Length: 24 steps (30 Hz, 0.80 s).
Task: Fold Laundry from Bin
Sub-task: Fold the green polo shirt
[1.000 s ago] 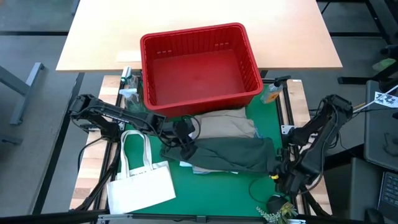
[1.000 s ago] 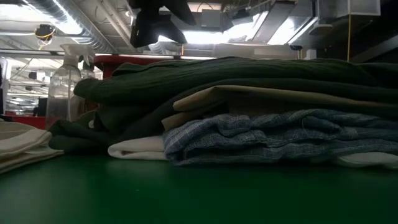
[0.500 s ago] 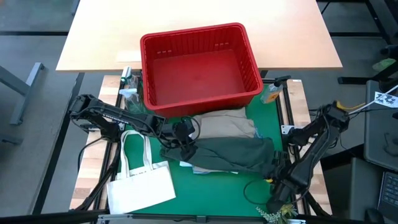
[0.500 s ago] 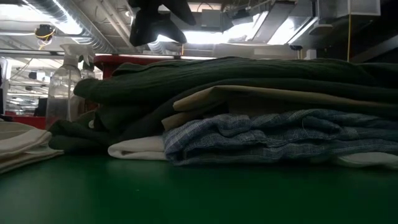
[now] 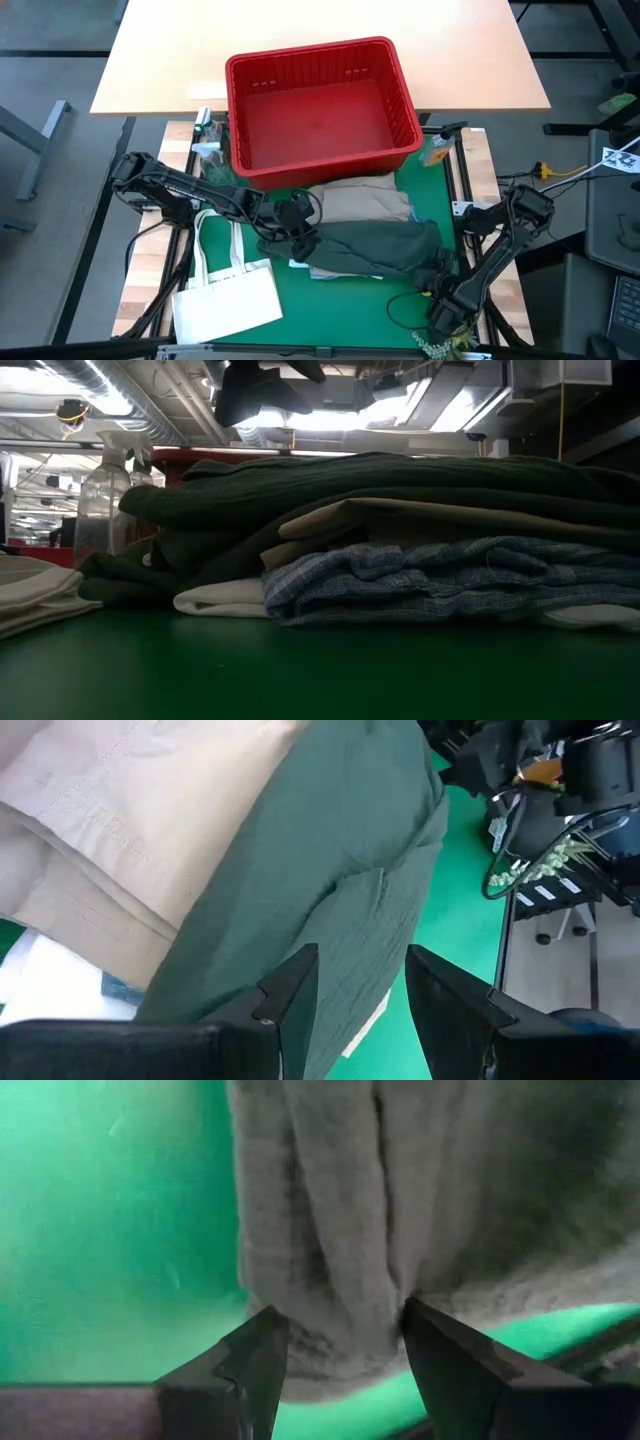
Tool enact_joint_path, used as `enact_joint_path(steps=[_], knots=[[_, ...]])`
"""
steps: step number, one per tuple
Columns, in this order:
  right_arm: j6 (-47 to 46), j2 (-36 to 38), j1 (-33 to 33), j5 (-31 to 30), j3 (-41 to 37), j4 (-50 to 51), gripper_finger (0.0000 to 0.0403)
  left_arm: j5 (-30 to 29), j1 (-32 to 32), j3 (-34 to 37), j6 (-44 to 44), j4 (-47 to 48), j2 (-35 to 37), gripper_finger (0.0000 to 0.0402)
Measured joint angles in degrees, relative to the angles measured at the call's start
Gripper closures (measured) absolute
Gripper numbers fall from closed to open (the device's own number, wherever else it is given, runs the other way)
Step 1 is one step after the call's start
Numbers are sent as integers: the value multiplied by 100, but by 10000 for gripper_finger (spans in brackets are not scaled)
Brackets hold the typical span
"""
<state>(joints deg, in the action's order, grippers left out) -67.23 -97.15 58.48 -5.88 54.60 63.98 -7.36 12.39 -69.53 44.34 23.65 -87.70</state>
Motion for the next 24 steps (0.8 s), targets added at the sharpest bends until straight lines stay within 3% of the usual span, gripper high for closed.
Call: enact_joint_path(steps=[5, 11, 15, 22, 24], knots=[[-1, -34, -2, 80, -331, -582, 205, -69, 138, 1, 2, -58, 0, 256], [4, -42, 0, 82, -355, -548, 216, -115, 386, 1, 2, -172, -3, 256], [17, -50, 0, 94, -361, -576, 262, -374, 573, -1, 2, -351, -4, 256], [21, -63, 0, 86, -373, -527, 383, -694, 833, 0, 2, -493, -4, 256], [21, -50, 0, 90, -372, -462, 393, -789, 890, -1, 2, -507, -30, 256]])
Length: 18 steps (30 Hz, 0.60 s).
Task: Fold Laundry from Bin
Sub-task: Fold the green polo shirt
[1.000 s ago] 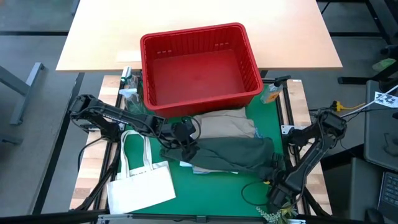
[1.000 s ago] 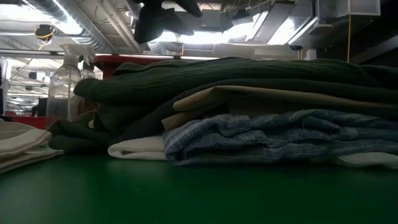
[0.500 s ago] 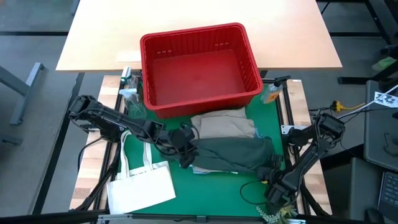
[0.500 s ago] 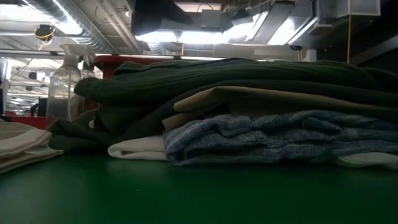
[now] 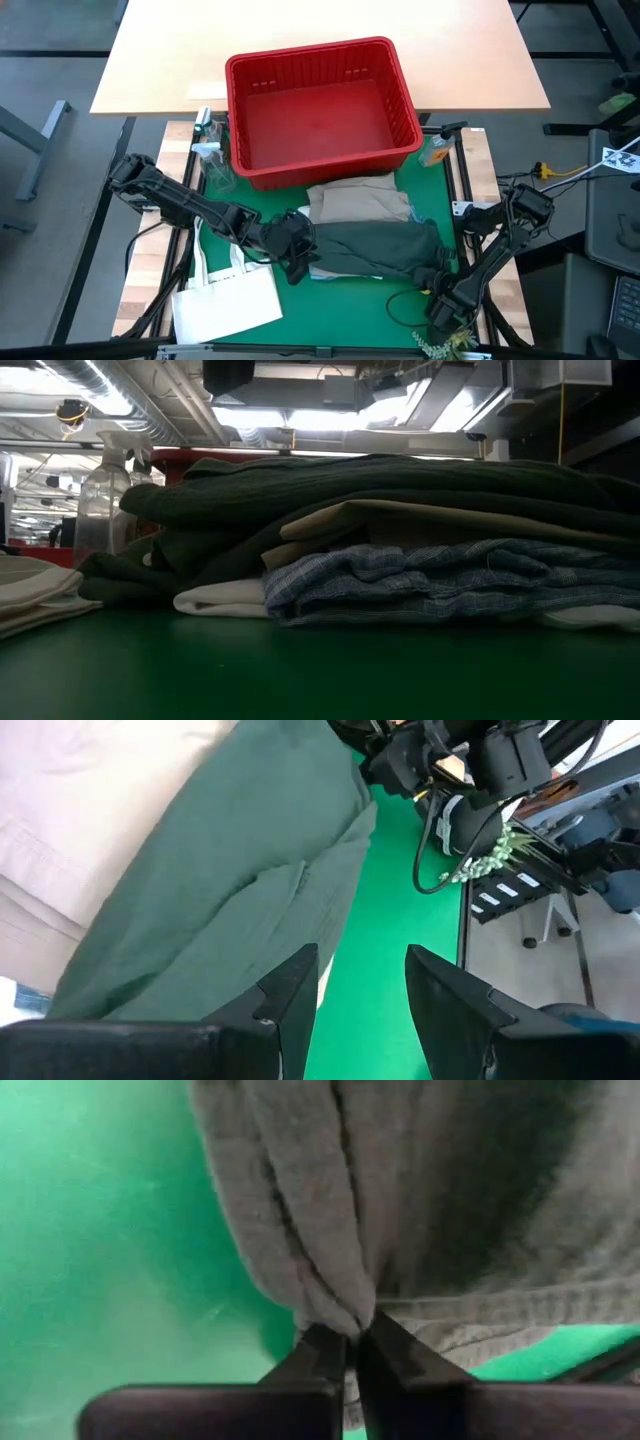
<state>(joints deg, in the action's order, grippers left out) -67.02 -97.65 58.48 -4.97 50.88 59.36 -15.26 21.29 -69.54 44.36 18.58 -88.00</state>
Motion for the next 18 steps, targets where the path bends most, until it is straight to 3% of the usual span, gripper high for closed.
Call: enact_joint_path(steps=[5, 11, 18], knots=[[2, -19, 0, 42, 243, 802, 374, -94, 69, 0, 11, -132, -273, 256], [37, -11, 0, -2, 663, 1402, 397, -23, 58, 0, 20, -450, -812, 256], [48, -4, 0, -456, 1330, 2383, 390, -68, -97, 0, 19, -376, -1305, 256]])
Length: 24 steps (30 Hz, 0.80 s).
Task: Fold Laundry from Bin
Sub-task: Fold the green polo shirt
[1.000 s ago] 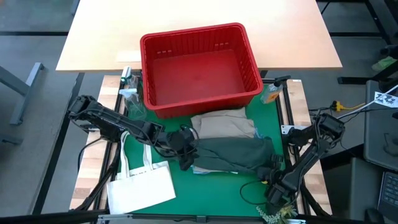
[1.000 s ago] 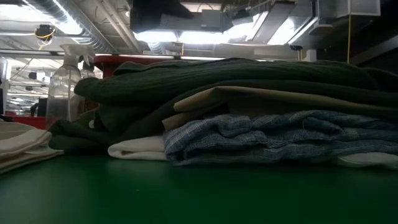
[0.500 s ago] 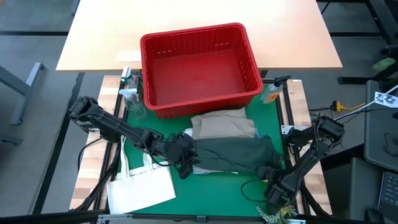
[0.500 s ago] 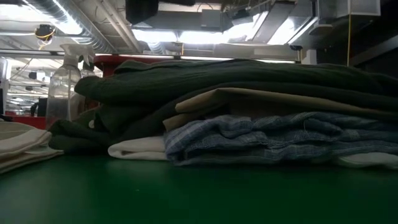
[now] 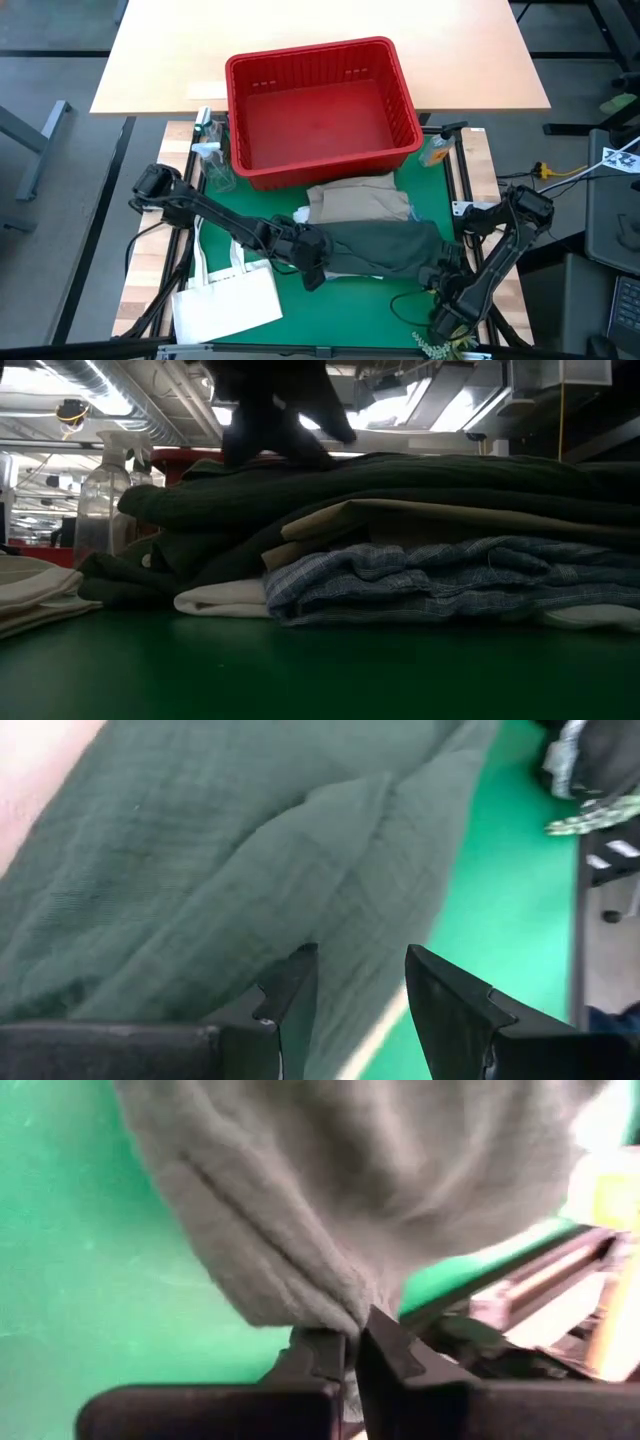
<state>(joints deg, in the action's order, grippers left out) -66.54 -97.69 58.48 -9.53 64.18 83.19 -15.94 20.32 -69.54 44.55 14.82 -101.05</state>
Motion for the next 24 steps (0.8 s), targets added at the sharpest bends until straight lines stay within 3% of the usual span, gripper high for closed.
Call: enact_joint_path(steps=[4, 10, 24], knots=[[-3, 0, -11, -387, 468, 652, 398, 29, -127, 0, 1, 11, -193, 256], [47, 90, -339, -1303, 957, 680, 394, 43, -239, 4, -15, 13, -188, 256], [2038, 162, -1762, -3648, 1529, 388, 399, 47, -239, 4, -17, 12, -160, 256]])
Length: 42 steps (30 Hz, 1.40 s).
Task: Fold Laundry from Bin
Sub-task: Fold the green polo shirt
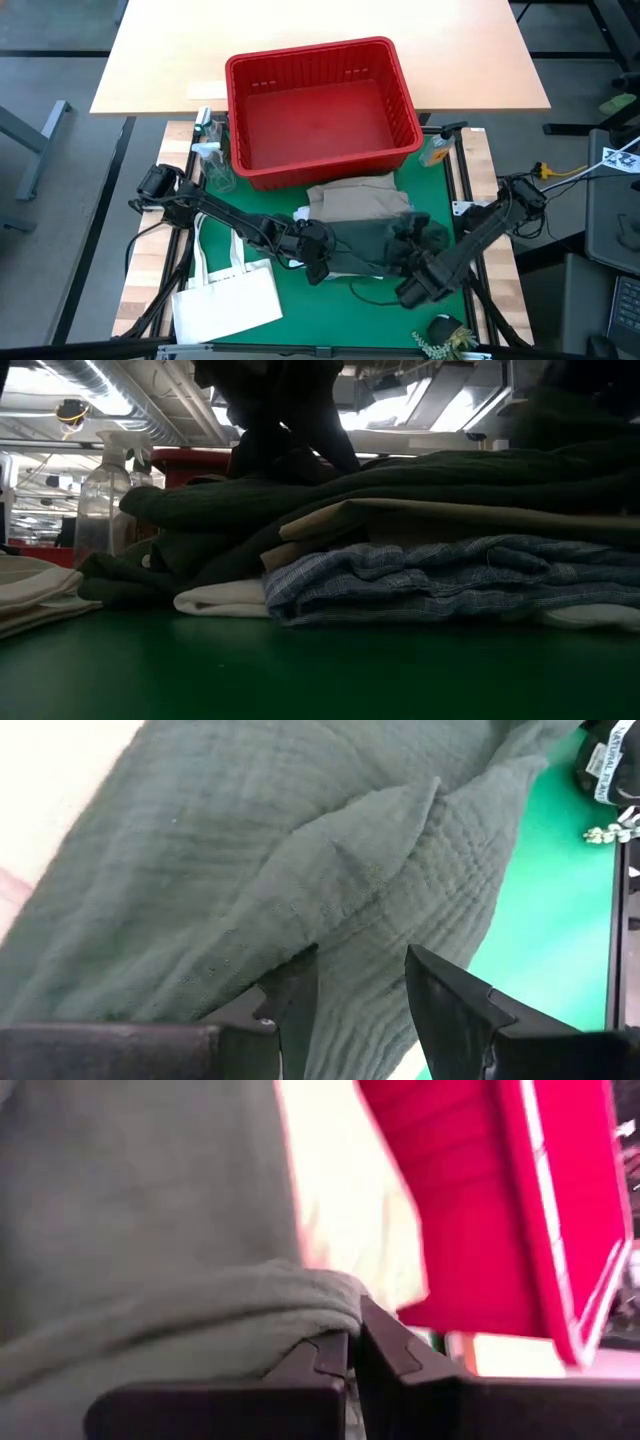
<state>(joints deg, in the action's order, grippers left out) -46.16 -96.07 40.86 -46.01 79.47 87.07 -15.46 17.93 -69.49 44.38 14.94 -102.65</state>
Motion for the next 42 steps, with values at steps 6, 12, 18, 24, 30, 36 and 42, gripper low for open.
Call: enact_joint_path(steps=[6, 12, 18, 24, 30, 36, 42], knots=[[1585, 0, -498, -254, 40, -1362, 395, -15, -2, -2, -2, 601, 368, 271], [3437, 0, -870, -251, 40, -3343, 394, 42, 36, -2, 5, 1440, 794, 294], [5304, -30, -1319, 486, 42, -5642, 394, 201, 128, -2, 273, 2120, 1148, 313], [6225, -203, -1708, 1641, 45, -7076, 399, 316, 350, -4, 983, 3296, 1779, 330], [6901, -754, -1960, 2159, 43, -8103, 395, 215, 678, -4, 1548, 3756, 2164, 347], [7693, -1183, -1995, 2168, 36, -9185, 394, 125, 965, -4, 1712, 3762, 2173, 358], [7839, -1296, -1993, 2419, 36, -9289, 394, 108, 1106, -4, 1720, 3824, 2173, 362]])
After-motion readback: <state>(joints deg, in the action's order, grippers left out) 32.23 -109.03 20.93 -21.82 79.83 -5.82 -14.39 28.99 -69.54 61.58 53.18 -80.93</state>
